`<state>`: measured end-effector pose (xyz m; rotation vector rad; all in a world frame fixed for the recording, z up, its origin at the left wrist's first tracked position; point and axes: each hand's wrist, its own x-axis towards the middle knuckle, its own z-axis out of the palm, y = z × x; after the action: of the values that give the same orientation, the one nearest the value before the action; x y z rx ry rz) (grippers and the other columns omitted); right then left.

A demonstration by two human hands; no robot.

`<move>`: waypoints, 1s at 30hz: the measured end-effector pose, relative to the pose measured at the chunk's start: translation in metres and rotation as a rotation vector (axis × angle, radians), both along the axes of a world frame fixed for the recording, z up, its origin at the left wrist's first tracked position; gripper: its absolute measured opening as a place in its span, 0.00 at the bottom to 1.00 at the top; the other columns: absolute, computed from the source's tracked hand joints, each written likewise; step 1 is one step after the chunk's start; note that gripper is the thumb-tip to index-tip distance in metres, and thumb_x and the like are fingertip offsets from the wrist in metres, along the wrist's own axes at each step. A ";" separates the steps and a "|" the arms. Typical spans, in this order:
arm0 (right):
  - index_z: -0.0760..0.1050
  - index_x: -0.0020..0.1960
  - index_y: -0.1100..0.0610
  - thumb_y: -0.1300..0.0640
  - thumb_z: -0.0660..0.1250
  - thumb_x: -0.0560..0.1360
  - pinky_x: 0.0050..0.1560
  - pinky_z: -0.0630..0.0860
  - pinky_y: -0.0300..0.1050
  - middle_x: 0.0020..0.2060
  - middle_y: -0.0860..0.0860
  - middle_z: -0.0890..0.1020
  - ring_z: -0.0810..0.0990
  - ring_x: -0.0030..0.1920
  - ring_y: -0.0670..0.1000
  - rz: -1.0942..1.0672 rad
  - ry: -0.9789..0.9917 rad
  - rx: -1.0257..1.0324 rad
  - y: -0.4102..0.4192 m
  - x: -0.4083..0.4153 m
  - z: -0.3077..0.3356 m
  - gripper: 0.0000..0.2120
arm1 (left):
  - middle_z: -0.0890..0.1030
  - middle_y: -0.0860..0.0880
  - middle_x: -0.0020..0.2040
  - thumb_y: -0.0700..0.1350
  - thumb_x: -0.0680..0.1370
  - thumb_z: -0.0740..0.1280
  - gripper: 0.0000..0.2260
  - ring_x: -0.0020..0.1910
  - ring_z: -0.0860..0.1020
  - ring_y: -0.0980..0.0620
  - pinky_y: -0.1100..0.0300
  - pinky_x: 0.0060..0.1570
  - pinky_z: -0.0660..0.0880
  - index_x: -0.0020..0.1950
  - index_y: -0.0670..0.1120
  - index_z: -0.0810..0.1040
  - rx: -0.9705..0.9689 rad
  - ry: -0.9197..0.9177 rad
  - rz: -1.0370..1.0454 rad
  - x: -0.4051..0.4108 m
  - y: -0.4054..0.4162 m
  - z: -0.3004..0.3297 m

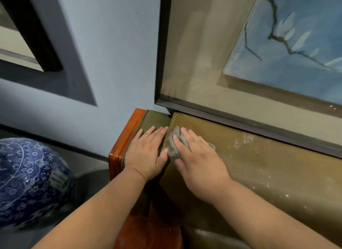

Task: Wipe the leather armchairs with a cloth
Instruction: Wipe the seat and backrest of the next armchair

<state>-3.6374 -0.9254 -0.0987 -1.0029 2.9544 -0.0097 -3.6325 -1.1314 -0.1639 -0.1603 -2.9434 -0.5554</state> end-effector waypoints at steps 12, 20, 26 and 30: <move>0.52 0.85 0.48 0.52 0.57 0.84 0.83 0.48 0.52 0.84 0.51 0.51 0.49 0.84 0.53 -0.074 -0.075 -0.132 -0.028 -0.019 0.012 0.31 | 0.68 0.52 0.81 0.64 0.84 0.43 0.31 0.81 0.66 0.47 0.42 0.80 0.60 0.85 0.55 0.56 0.019 0.040 -0.029 -0.002 -0.005 0.000; 0.56 0.84 0.54 0.39 0.36 0.81 0.80 0.43 0.44 0.83 0.54 0.58 0.53 0.83 0.54 -0.397 -0.011 -0.033 0.089 -0.036 0.021 0.37 | 0.76 0.48 0.75 0.59 0.83 0.47 0.31 0.78 0.70 0.44 0.43 0.78 0.63 0.86 0.56 0.54 0.013 0.067 -0.023 -0.003 -0.004 -0.004; 0.48 0.85 0.47 0.40 0.48 0.85 0.81 0.38 0.50 0.85 0.51 0.47 0.43 0.84 0.54 -0.120 -0.068 -0.064 -0.008 0.010 0.009 0.31 | 0.76 0.47 0.75 0.58 0.83 0.47 0.30 0.77 0.71 0.44 0.42 0.77 0.65 0.86 0.54 0.55 -0.006 0.061 -0.014 0.002 -0.002 -0.004; 0.55 0.84 0.51 0.40 0.43 0.84 0.83 0.49 0.51 0.84 0.53 0.56 0.53 0.83 0.54 -0.157 0.000 -0.013 0.065 -0.007 0.006 0.32 | 0.76 0.46 0.75 0.58 0.83 0.46 0.30 0.77 0.70 0.44 0.43 0.78 0.64 0.86 0.56 0.53 -0.013 0.055 -0.003 -0.001 -0.007 -0.006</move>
<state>-3.6446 -0.8604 -0.0929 -0.7701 3.0284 -0.0311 -3.6340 -1.1385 -0.1696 -0.1781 -2.8947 -0.5233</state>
